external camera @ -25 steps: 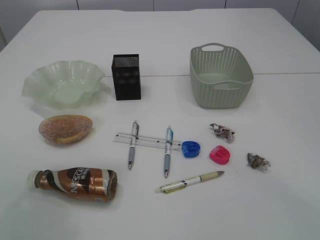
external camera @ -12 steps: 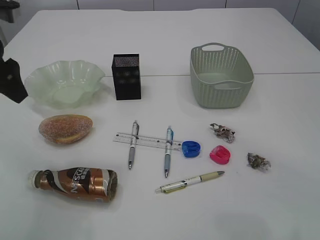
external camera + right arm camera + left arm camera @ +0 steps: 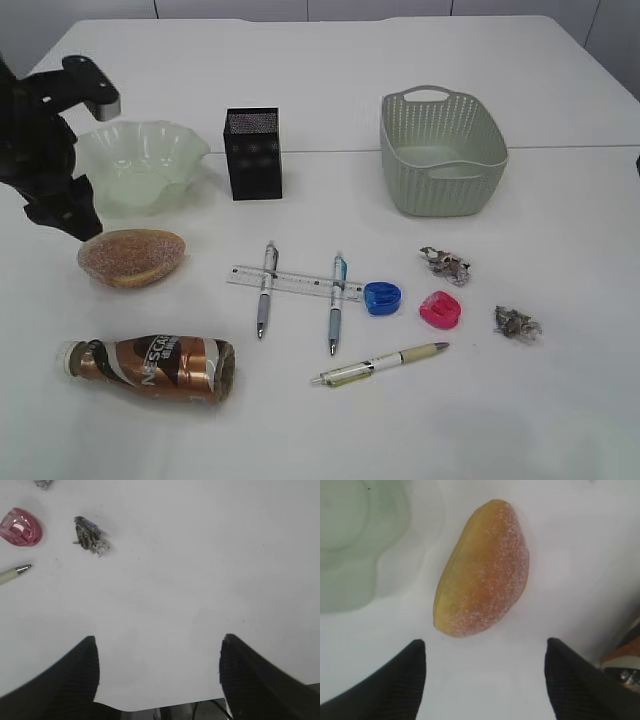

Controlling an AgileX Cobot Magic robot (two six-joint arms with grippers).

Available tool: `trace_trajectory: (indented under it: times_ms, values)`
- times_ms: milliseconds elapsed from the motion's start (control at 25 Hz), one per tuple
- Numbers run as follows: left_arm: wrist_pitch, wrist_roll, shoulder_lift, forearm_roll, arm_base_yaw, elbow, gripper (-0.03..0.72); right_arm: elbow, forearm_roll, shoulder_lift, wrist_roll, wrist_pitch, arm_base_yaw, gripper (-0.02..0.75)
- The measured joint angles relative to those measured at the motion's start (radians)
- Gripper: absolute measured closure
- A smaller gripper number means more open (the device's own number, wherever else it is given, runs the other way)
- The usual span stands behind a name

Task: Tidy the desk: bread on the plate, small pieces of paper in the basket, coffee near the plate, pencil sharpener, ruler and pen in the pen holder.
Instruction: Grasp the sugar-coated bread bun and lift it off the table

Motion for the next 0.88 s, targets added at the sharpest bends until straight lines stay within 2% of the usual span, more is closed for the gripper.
trace_trajectory:
  times_ms: [280, 440, 880]
  values:
    - [-0.048, 0.016, 0.078, -0.010, -0.029, 0.000, 0.145, -0.006, 0.010, 0.000, 0.000, 0.000, 0.000, 0.209]
    - [-0.060, 0.018, 0.117, -0.010, -0.044, 0.000, 0.120, -0.006, 0.018, 0.000, 0.000, 0.000, 0.000, 0.218]
    - [-0.156, 0.019, 0.183, 0.068, -0.044, -0.002, 0.105, -0.006, 0.020, 0.000, -0.002, 0.000, 0.000, 0.220]
